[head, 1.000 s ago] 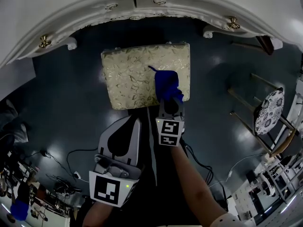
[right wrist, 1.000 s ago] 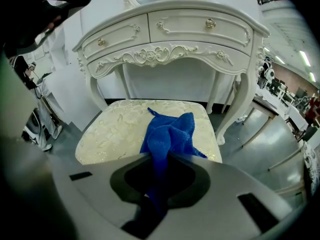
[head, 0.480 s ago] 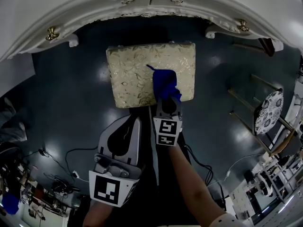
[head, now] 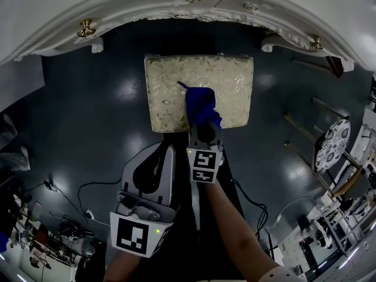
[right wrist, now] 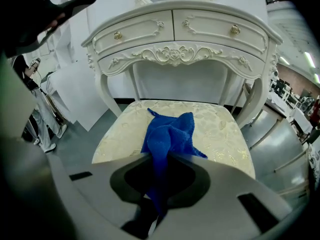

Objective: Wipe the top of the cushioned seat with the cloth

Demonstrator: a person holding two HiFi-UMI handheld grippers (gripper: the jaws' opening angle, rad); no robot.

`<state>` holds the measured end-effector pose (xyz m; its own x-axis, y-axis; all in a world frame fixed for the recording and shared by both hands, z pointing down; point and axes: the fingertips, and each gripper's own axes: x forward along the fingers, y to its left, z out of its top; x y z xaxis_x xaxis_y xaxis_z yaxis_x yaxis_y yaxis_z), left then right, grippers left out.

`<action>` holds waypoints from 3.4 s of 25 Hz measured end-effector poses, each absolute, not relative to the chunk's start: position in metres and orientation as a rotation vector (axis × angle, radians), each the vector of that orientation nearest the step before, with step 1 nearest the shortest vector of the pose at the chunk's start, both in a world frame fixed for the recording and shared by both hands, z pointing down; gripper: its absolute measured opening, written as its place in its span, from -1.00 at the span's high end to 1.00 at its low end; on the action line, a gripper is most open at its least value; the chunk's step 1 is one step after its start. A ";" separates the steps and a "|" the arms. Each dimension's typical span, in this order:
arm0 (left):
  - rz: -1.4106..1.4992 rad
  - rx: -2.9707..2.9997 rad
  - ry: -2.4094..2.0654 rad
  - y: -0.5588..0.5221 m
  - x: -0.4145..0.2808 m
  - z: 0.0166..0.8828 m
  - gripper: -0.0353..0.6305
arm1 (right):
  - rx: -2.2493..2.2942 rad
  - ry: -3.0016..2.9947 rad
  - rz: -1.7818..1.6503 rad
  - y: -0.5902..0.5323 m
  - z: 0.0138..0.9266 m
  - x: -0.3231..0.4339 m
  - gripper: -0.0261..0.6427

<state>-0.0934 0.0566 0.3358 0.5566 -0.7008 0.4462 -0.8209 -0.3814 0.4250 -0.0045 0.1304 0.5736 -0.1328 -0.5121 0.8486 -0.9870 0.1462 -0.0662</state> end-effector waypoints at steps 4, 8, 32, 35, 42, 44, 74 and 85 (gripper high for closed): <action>0.250 2.158 -1.244 0.057 -0.107 0.337 0.87 | 1.424 -1.763 0.876 0.130 0.572 -0.020 0.74; 0.242 2.132 -1.281 0.057 -0.121 0.339 0.87 | 1.405 -1.789 0.879 0.130 0.572 -0.038 0.74; 0.222 2.032 -1.424 0.065 -0.174 0.345 0.87 | 1.196 -1.964 0.860 0.136 0.568 -0.128 0.74; 0.220 2.024 -1.436 0.065 -0.178 0.345 0.87 | 1.163 -1.985 0.858 0.137 0.568 -0.138 0.74; 0.220 2.013 -1.452 0.069 -0.184 0.346 0.87 | 1.134 -2.007 0.868 0.139 0.569 -0.152 0.74; 0.219 2.010 -1.457 0.070 -0.184 0.345 0.87 | 1.120 -2.017 0.863 0.139 0.570 -0.156 0.74; 0.193 2.080 -1.516 0.032 -0.154 0.304 0.87 | 1.021 -2.178 1.282 0.100 0.520 -0.138 0.74; 0.045 2.355 -1.339 -0.036 -0.069 0.214 0.87 | 1.554 -2.126 1.048 0.037 0.370 0.049 0.74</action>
<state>-0.0687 -0.0357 0.2137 0.5338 -0.8125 0.2344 -0.8264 -0.4425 0.3483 0.0489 0.0371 0.3703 -0.3661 -0.6915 0.6227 -0.9151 0.1460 -0.3758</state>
